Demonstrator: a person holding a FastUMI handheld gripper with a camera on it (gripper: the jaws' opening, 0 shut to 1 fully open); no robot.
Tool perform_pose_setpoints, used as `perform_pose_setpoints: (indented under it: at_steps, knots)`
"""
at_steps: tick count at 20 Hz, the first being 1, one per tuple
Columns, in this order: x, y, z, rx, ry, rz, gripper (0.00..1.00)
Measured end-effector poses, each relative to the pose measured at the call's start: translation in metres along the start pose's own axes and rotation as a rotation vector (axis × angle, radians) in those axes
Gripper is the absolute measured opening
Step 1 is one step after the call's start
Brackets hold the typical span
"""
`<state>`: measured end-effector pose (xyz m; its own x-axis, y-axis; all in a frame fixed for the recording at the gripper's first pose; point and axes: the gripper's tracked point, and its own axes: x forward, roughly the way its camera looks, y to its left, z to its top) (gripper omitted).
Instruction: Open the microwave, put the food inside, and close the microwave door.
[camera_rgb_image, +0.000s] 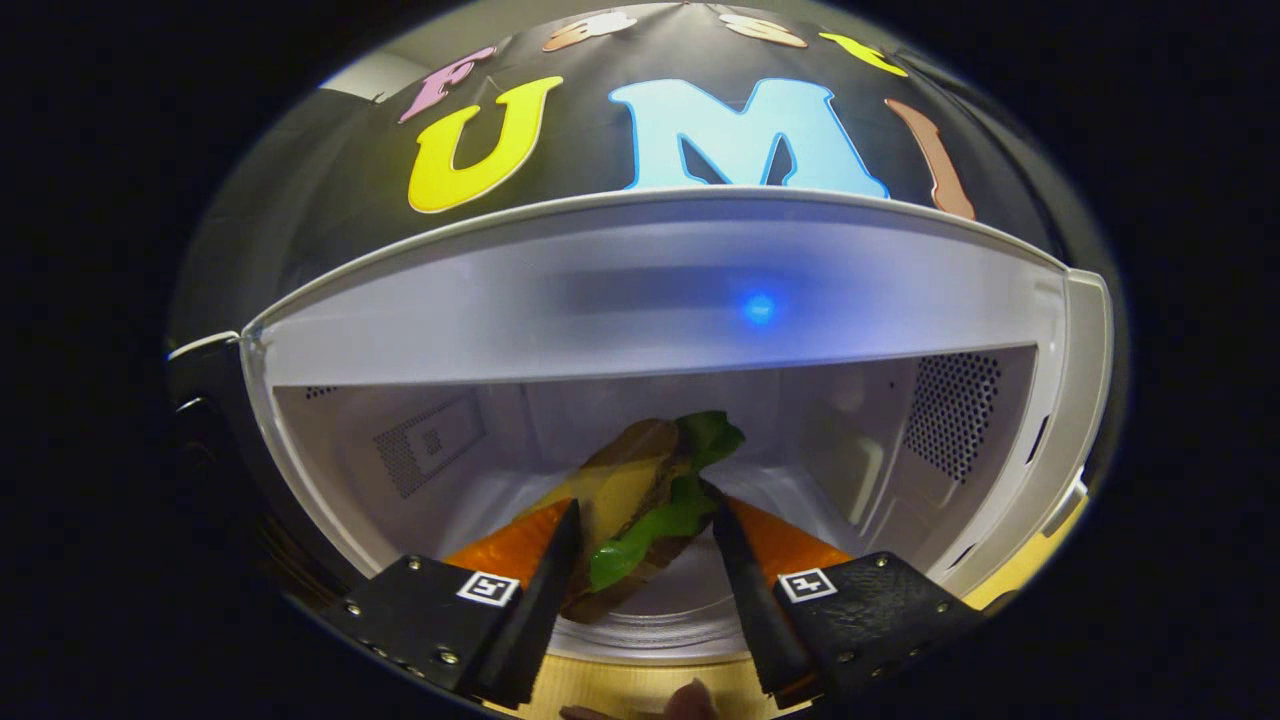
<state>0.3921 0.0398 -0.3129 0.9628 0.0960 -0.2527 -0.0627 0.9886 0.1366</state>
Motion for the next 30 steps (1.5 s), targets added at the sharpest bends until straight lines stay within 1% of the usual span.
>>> perform_pose_setpoints:
  at_steps: [2, 3, 4, 6, 9, 12, 17, 22, 24, 27, 30]
  knots:
    - [-0.007, -0.006, 0.011, -0.064, -0.048, -0.046, 0.96]
    - [-0.012, -0.002, 0.014, -0.085, -0.057, -0.032, 0.97]
    - [-0.017, 0.007, 0.013, -0.092, -0.055, 0.001, 0.97]
    - [-0.033, 0.021, 0.018, -0.087, -0.064, 0.047, 0.97]
    - [-0.066, 0.036, 0.03, -0.078, -0.087, 0.09, 0.97]
    - [-0.112, 0.051, 0.037, -0.07, -0.101, 0.146, 0.97]
    - [-0.213, 0.083, 0.051, -0.091, -0.154, 0.281, 0.97]
    - [-0.323, 0.123, 0.063, -0.076, -0.209, 0.456, 0.97]
    - [-0.363, 0.144, 0.067, -0.095, -0.234, 0.526, 0.97]
    - [-0.415, 0.185, 0.061, -0.119, -0.253, 0.653, 0.97]
    - [-0.44, 0.233, 0.034, -0.159, -0.225, 0.761, 0.97]
